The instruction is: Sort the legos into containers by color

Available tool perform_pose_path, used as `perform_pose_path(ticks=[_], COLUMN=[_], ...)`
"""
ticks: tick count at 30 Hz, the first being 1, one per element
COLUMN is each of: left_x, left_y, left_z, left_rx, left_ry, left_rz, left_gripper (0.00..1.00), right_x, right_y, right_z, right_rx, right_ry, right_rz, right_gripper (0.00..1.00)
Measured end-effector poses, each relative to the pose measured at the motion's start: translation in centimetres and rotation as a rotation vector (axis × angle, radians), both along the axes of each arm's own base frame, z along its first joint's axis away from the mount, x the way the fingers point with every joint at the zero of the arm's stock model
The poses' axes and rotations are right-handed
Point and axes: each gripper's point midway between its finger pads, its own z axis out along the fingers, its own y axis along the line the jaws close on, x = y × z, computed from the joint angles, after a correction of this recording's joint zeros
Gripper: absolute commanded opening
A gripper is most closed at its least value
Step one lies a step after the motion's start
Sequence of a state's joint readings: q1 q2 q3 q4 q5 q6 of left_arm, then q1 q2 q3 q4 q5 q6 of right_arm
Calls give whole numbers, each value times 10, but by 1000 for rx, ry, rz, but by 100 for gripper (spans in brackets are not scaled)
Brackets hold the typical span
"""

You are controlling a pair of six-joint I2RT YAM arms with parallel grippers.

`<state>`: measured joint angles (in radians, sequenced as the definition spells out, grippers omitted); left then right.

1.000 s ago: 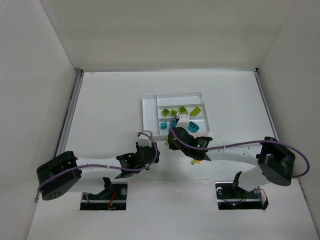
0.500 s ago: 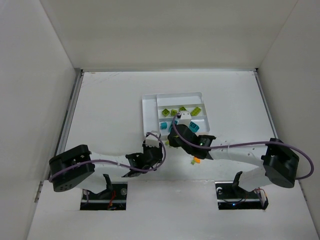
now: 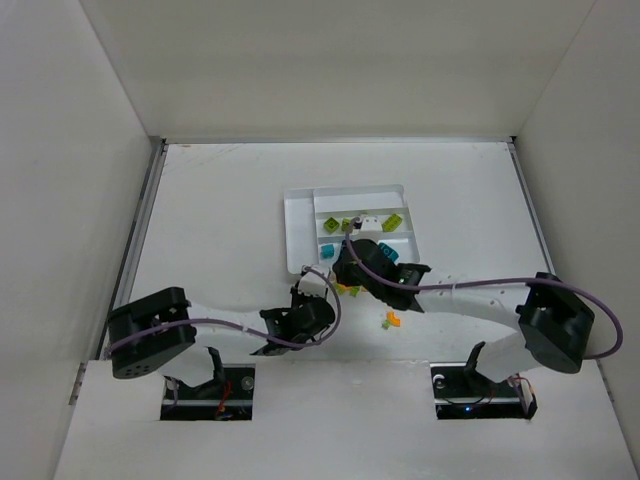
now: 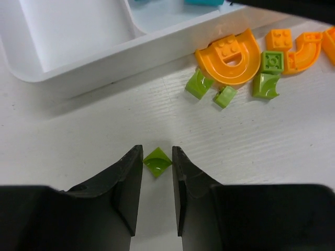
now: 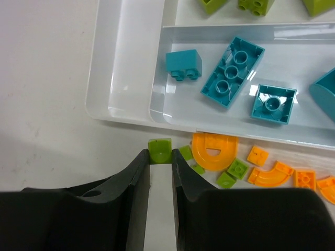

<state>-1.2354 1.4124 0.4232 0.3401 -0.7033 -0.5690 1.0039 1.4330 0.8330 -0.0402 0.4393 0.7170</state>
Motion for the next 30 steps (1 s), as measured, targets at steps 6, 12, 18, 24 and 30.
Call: perform_pose_path(ticks=[6,12,18,24,30], left_x=[1,10,26,41,51], left_y=[6,26,56,72,74], left_z=[37,76,101,93,73], left_rx=[-107,-255,-353,-352,-311], left_ry=[-46,-82,-109,-80,-27], left_rz=[15,86,183,245,269], left_gripper=[19,19,19,19,19], right_x=[15,36,64,98,111], right_y=[19,56,80,77,67], right_z=[-1,-6,-18,-14,2], right_rx=[16,13,-5,4,26], right_ry=[12,11,13,-5,-29], right_rz=[31,78,88,40,2], right_gripper=[25,25,28,52,41])
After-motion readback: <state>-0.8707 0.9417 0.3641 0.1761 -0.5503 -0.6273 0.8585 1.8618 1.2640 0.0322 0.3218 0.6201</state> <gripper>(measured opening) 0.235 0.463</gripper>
